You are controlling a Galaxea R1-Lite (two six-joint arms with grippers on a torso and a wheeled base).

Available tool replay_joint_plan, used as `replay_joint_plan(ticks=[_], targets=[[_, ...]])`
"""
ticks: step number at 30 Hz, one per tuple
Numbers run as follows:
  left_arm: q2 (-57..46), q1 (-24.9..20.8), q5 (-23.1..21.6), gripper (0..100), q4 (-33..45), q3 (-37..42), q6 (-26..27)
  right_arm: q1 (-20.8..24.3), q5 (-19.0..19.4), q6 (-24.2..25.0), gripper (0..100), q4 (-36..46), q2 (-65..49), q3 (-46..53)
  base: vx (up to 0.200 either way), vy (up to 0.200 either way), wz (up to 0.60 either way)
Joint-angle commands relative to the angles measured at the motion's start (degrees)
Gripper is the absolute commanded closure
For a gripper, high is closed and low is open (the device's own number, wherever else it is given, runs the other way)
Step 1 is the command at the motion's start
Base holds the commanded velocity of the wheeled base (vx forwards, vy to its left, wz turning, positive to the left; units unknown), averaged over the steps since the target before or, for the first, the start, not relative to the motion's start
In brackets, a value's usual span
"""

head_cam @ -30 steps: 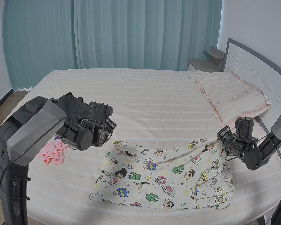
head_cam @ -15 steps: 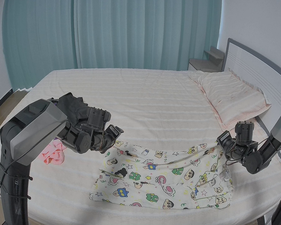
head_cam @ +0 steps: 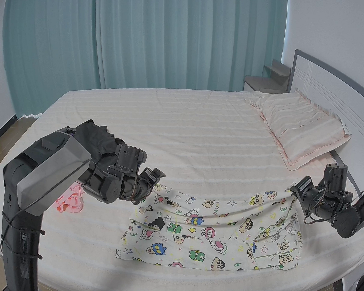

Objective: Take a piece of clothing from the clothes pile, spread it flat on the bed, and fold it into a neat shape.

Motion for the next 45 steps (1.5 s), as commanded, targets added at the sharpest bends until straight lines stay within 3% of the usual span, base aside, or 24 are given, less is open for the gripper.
replay_joint_plan(ticks=[1, 11, 15, 20, 36, 37, 45], targets=[[1.4, -1.2, 0.1, 0, 0.1, 0.3, 0.0, -0.1, 0.1, -0.1, 100, 0.0, -3.2, 1.0, 0.0, 0.0, 0.0], [5.8, -1.6, 0.1, 0, 1.7, -6.4, 2.2, 0.6, 0.1, -0.8, 100, 0.0, -3.1, 1.0, 0.0, 0.0, 0.0], [10.2, -1.6, 0.0, 0, 11.5, -17.4, 4.4, 0.9, -0.1, -0.9, 100, 0.1, -3.2, 1.1, 0.0, 0.0, 0.0], [13.3, -2.3, 0.1, 0, 20.3, -24.8, 4.5, 1.0, -0.3, -0.9, 100, 0.1, -3.1, 1.1, 0.0, 0.0, 0.0], [18.0, -2.5, 1.0, 0, 21.3, -31.8, 4.3, 1.5, -0.4, -1.0, 100, 0.0, -2.9, 1.0, 0.0, 0.0, 0.0], [18.1, -2.5, 1.0, 100, 21.4, -31.9, 4.1, 1.5, -0.4, -1.0, 100, 0.0, -2.7, 1.0, 0.0, 0.0, 0.0], [17.0, -1.7, 4.3, 100, 21.2, -32.0, 2.7, 1.7, -0.4, -1.0, 100, -0.1, -1.3, 0.9, 0.0, 0.0, 0.0]])
